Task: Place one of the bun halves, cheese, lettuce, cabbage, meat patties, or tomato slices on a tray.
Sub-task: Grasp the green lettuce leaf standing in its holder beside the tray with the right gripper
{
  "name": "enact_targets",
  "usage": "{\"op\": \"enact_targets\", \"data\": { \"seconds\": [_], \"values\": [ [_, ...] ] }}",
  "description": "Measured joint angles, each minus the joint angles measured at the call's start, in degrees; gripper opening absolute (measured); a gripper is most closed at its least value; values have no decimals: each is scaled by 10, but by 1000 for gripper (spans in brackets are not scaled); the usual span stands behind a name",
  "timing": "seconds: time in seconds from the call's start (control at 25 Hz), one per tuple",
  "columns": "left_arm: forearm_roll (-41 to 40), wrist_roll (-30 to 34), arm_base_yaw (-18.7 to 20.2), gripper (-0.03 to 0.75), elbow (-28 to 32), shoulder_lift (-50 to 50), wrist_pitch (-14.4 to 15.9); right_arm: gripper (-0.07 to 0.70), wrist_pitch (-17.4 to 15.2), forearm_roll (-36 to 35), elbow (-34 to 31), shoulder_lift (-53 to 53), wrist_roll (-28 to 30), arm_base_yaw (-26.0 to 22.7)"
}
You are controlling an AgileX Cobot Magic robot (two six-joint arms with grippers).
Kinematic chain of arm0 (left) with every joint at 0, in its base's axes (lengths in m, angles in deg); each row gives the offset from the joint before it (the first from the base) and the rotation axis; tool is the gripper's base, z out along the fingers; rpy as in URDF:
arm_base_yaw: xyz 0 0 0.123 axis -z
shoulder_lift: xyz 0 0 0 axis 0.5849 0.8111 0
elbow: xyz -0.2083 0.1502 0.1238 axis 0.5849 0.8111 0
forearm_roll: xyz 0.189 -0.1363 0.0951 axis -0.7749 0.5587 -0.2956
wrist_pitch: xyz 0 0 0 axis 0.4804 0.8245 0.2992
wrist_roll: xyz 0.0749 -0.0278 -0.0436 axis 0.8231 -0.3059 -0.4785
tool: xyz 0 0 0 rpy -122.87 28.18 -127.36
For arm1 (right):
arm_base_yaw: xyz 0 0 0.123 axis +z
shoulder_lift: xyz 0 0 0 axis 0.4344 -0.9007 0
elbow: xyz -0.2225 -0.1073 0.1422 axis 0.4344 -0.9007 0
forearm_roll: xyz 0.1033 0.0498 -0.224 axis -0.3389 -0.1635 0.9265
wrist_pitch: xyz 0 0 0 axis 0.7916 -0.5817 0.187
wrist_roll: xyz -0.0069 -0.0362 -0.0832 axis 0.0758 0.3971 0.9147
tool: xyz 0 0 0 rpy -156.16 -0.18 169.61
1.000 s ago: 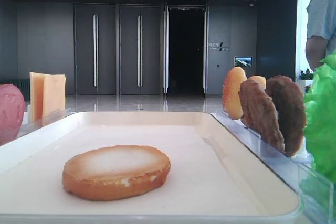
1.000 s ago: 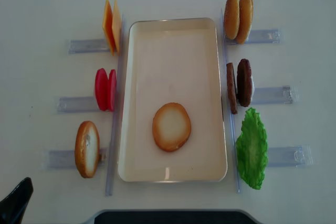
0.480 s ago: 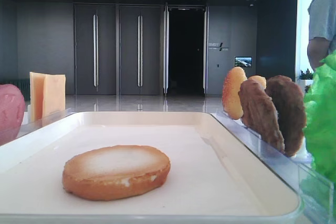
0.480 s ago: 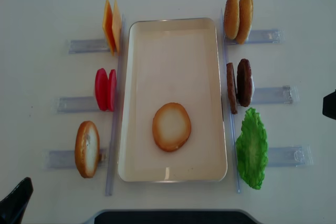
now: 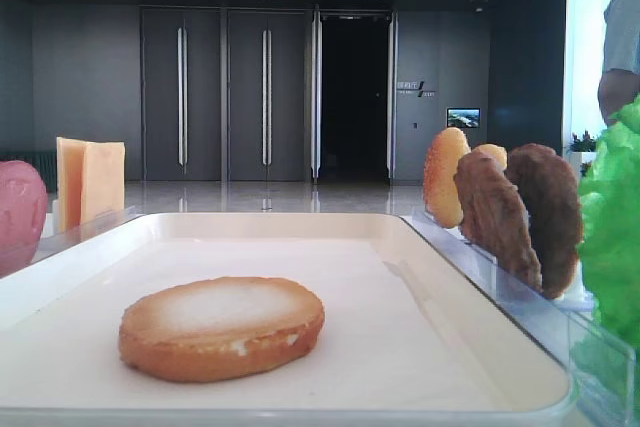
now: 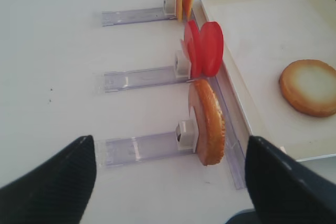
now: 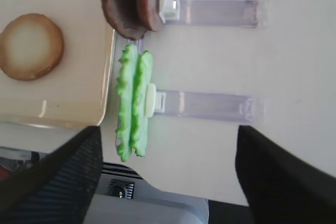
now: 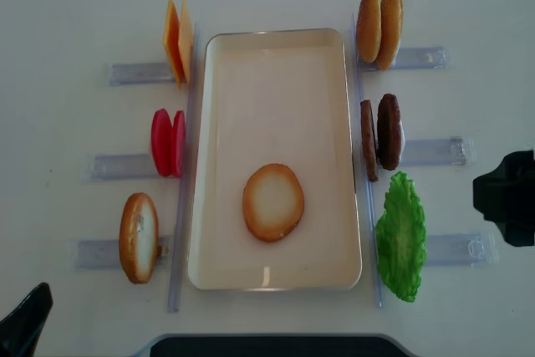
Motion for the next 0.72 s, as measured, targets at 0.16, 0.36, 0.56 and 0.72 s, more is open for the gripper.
{"op": "enact_targets", "data": {
  "seconds": [0.16, 0.36, 0.56, 0.72],
  "values": [
    [-1, -1, 0, 692, 0, 0, 0, 531, 0, 72, 0, -61, -85, 120],
    [-1, -1, 0, 692, 0, 0, 0, 531, 1, 138, 1, -113, -130, 180],
    [-1, -1, 0, 692, 0, 0, 0, 531, 1, 142, 1, -147, -127, 177],
    [-1, -1, 0, 692, 0, 0, 0, 522, 0, 136, 1, -162, -111, 159]
  ]
}}
